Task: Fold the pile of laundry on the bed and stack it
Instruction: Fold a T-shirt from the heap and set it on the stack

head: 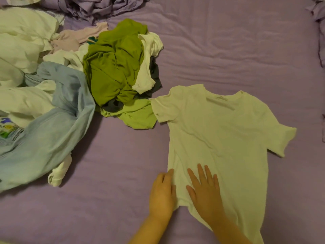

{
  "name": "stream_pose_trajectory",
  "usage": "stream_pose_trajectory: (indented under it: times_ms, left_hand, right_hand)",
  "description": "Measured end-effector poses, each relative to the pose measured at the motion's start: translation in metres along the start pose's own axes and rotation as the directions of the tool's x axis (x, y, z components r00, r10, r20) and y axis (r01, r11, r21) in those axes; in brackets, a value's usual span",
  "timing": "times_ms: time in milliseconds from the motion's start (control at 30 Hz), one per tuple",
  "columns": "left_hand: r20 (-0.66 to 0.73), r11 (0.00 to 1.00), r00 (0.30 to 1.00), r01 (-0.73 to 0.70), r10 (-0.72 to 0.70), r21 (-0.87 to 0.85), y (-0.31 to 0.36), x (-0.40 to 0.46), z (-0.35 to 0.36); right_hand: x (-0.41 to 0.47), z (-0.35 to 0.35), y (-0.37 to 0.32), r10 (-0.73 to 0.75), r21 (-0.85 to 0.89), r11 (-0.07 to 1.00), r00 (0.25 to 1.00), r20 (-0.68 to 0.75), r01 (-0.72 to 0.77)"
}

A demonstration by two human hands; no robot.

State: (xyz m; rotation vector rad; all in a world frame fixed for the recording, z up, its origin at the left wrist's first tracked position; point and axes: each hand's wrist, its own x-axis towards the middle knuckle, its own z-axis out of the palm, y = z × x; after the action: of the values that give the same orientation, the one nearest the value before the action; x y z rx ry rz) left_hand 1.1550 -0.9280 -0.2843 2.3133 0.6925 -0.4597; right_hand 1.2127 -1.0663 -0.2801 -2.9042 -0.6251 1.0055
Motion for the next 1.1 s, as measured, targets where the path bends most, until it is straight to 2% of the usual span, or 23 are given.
stream_pose_trajectory:
  times_ms: [67, 133, 200, 233, 267, 300, 367, 400, 467, 533, 600, 700, 833, 900, 933, 1000, 1067, 1100]
  left_hand:
    - [-0.005, 0.984, 0.990, 0.136, -0.138, -0.117, 0.000, -0.006, -0.002]
    - [0.017, 0.967, 0.971, 0.240, -0.239, -0.084, -0.002, -0.010, -0.005]
    - [0.013, 0.970, 0.970, 0.243, -0.243, -0.004, -0.005, -0.013, -0.006]
    - [0.002, 0.972, 0.972, 0.233, -0.233, -0.026, -0.007, -0.014, -0.006]
    - [-0.014, 0.970, 0.975, 0.220, -0.222, -0.102, -0.007, -0.015, -0.006]
    - [-0.021, 0.950, 0.973, 0.218, -0.228, -0.225, -0.007, -0.017, -0.007]
    - [-0.015, 0.842, 0.957, 0.246, -0.288, -0.479, -0.008, -0.019, -0.009]
    - [-0.017, 0.786, 0.945, 0.260, -0.325, -0.560, -0.008, -0.021, -0.009]
    - [-0.048, 0.754, 0.937, 0.247, -0.346, -0.609, -0.010, -0.027, -0.010]
    - [-0.079, 0.775, 0.950, 0.196, -0.301, -0.601, -0.013, -0.035, -0.009]
    - [-0.059, 0.771, 0.959, 0.186, -0.278, -0.610, -0.014, -0.044, -0.005]
    - [0.027, 0.754, 0.954, 0.254, -0.300, -0.606, -0.014, -0.056, 0.002]
    - [0.121, 0.765, 0.952, 0.300, -0.283, -0.570, -0.010, -0.080, 0.012]
    - [0.140, 0.726, 0.948, 0.310, -0.287, -0.614, -0.011, -0.093, 0.014]
    - [0.143, 0.684, 0.942, 0.319, -0.302, -0.656, -0.012, -0.099, 0.013]
    - [0.159, 0.513, 0.922, 0.333, -0.353, -0.791, -0.017, -0.109, 0.006]
    - [0.163, 0.302, 0.891, 0.309, -0.424, -0.902, -0.025, -0.118, -0.004]
    - [0.153, 0.230, 0.863, 0.293, -0.482, -0.928, -0.030, -0.121, -0.011]
  right_hand:
    - [-0.008, 0.006, 0.003, 0.024, -0.003, 1.000, 1.000, -0.009, -0.024]
    - [-0.018, 0.009, 0.012, 0.053, -0.004, 0.999, 0.998, -0.032, -0.053]
    - [-0.027, 0.020, 0.028, 0.060, 0.002, 0.998, 0.987, -0.151, -0.061]
    - [-0.035, 0.025, 0.036, 0.065, 0.029, 0.998, 0.980, -0.187, -0.060]
    - [-0.044, 0.024, 0.042, 0.088, 0.056, 0.995, 0.982, -0.169, -0.079]
    - [-0.050, 0.031, 0.051, 0.101, 0.056, 0.994, 0.972, -0.211, -0.091]
    - [-0.066, 0.045, 0.071, 0.150, 0.086, 0.987, 0.976, -0.157, -0.138]
    - [-0.077, 0.050, 0.079, 0.218, 0.083, 0.974, 0.968, -0.124, -0.209]
    - [-0.097, 0.060, 0.093, 0.398, 0.206, 0.905, 0.912, -0.096, -0.373]
    - [-0.111, 0.059, 0.095, 0.563, 0.497, 0.735, 0.824, -0.069, -0.460]
    - [-0.120, 0.064, 0.097, 0.591, 0.682, 0.608, 0.805, -0.046, -0.407]
    - [-0.126, 0.072, 0.097, 0.567, 0.756, 0.569, 0.820, -0.078, -0.322]
    - [-0.134, 0.071, 0.090, 0.570, 0.874, 0.394, 0.822, 0.011, -0.285]
    - [-0.139, 0.073, 0.088, 0.549, 0.939, 0.255, 0.834, 0.055, -0.230]
    - [-0.142, 0.074, 0.087, 0.542, 0.972, 0.133, 0.835, 0.093, -0.194]
    - [-0.150, 0.072, 0.090, 0.526, 0.981, -0.160, 0.831, 0.180, -0.111]
    - [-0.157, 0.072, 0.095, 0.496, 0.870, -0.493, 0.825, 0.273, 0.008]
    - [-0.161, 0.071, 0.099, 0.483, 0.793, -0.606, 0.820, 0.308, 0.059]
